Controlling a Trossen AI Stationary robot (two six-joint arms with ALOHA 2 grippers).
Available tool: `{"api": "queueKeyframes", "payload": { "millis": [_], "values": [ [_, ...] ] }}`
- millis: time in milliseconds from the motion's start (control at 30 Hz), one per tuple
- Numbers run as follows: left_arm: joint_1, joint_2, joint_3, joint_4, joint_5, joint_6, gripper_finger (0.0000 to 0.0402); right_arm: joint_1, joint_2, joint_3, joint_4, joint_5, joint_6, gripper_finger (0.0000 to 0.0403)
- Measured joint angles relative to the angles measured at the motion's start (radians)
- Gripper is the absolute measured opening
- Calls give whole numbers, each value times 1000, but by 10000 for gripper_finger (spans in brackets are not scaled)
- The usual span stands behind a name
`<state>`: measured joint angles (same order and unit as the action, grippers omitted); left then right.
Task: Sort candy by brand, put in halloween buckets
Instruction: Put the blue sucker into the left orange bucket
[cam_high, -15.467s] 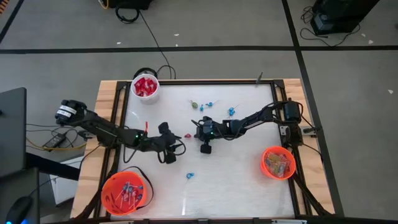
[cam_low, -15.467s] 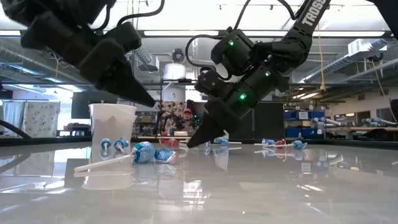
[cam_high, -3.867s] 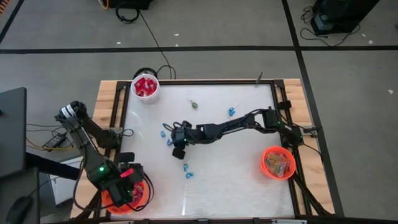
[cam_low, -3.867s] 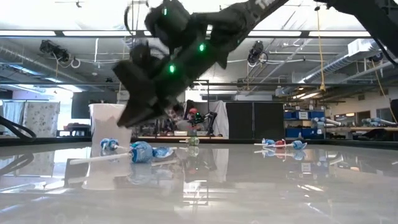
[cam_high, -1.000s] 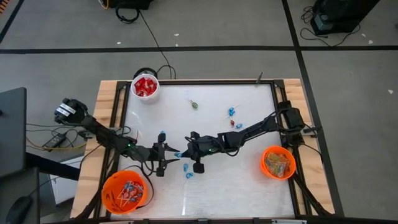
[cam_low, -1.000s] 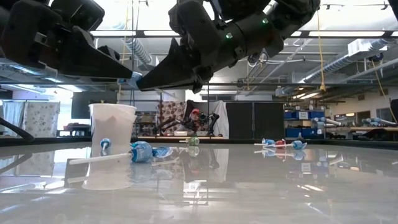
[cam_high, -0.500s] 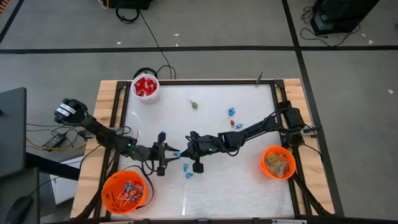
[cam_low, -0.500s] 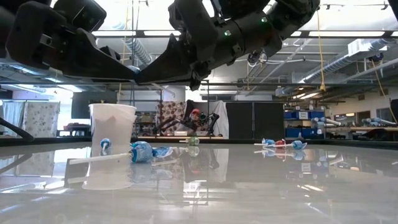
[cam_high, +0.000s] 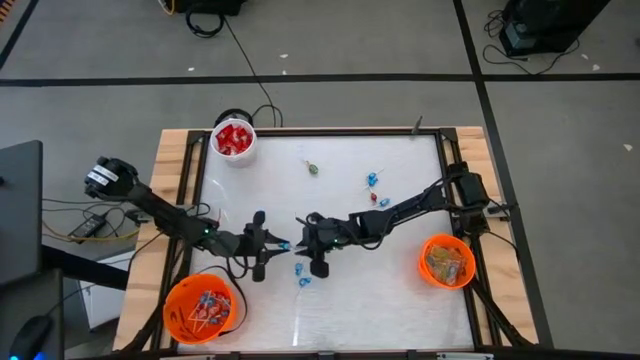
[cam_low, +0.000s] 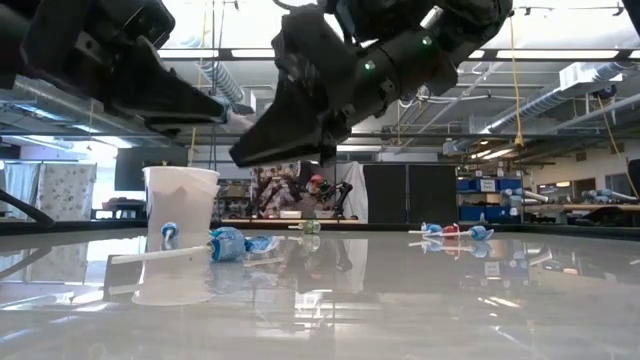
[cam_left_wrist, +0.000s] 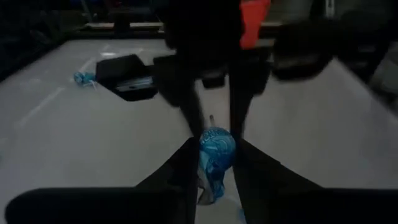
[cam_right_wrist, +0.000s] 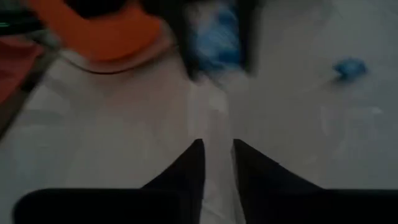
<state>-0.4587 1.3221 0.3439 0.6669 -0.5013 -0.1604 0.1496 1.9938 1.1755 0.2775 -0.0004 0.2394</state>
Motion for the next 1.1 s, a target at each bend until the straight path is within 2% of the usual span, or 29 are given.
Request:
{"api": "queueKeyframes", "payload": {
  "millis": [100, 167, 367, 533, 633, 800, 933, 1100],
  "values": [
    [-6, -51, 1, -77, 63, -55, 94, -20, 0, 0, -27, 78, 59, 121],
    [-9, -103, 30, -215, 82, -87, 92, -30, 0, 0, -41, 123, 82, 142],
    [-21, -236, 244, -891, 107, -223, 89, -33, 1, 0, -23, 141, 95, 180],
    [-116, -245, 446, -1279, 140, -379, 89, -55, 1, 0, -20, 134, 109, 184],
    [-213, -244, 541, -1379, 151, -476, 89, -71, 22, 2, -7, 128, 128, 184],
    [-370, -245, 657, -1492, 151, -635, 89, -95, 126, 53, 32, 51, 152, 184],
    [-494, -244, 676, -1540, 148, -779, 89, -114, 230, 141, 21, 6, 152, 184],
    [-603, -230, 667, -1609, 157, -1008, 88, -126, 306, 265, -62, 8, 157, 184]
  ]
}}
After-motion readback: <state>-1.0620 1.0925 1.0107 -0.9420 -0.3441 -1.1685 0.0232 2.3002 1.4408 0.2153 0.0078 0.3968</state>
